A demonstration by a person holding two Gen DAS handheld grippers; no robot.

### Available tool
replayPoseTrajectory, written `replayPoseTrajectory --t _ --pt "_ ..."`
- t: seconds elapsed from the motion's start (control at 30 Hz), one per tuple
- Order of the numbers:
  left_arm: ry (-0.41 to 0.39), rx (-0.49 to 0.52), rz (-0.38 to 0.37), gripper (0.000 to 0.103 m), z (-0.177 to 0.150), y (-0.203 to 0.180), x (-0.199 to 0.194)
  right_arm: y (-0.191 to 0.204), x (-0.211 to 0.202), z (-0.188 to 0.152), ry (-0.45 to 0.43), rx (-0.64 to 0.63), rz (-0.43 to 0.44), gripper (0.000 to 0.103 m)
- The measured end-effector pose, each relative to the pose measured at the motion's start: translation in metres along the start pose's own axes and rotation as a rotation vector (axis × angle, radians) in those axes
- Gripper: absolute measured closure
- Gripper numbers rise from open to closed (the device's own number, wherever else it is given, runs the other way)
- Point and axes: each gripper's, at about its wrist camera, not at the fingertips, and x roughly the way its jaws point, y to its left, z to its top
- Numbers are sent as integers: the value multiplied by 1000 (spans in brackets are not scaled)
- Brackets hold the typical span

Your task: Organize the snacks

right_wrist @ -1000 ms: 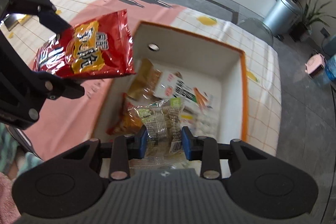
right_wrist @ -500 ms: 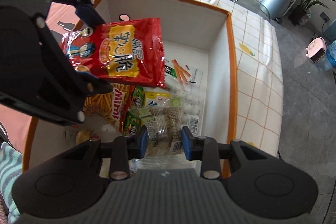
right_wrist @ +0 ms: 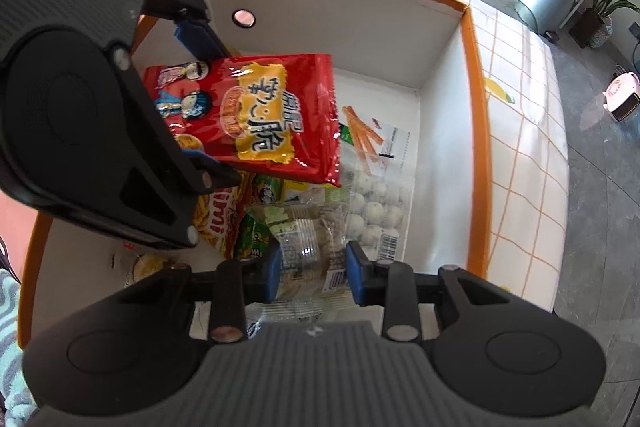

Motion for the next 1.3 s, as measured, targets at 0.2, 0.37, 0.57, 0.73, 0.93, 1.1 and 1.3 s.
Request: replayPoseTrajectory --t 0.2,0.37,0.57,0.73,0.93,1.1,1.3 --pt "16 18 -22 24 3 3 11 -3 9 8 13 -13 25 72" --pt "38 8 -40 24 2 7 20 -5 12 9 16 -26 36 71" --pt "38 -16 -57 20 2 12 26 -4 13 6 10 -31 36 68" --pt "17 -14 -60 14 -1 12 20 -1 9 2 19 -22 26 59" --pt "-52 -55 -62 14 -9 10 -12 -1 -13 3 20 17 11 43" --pt "-140 -109 -38 14 -27 6 -56 10 -47 2 -3 36 -25 29" --pt "-274 -154 36 14 -55 4 -132 30 -102 7 -85 48 -46 28"
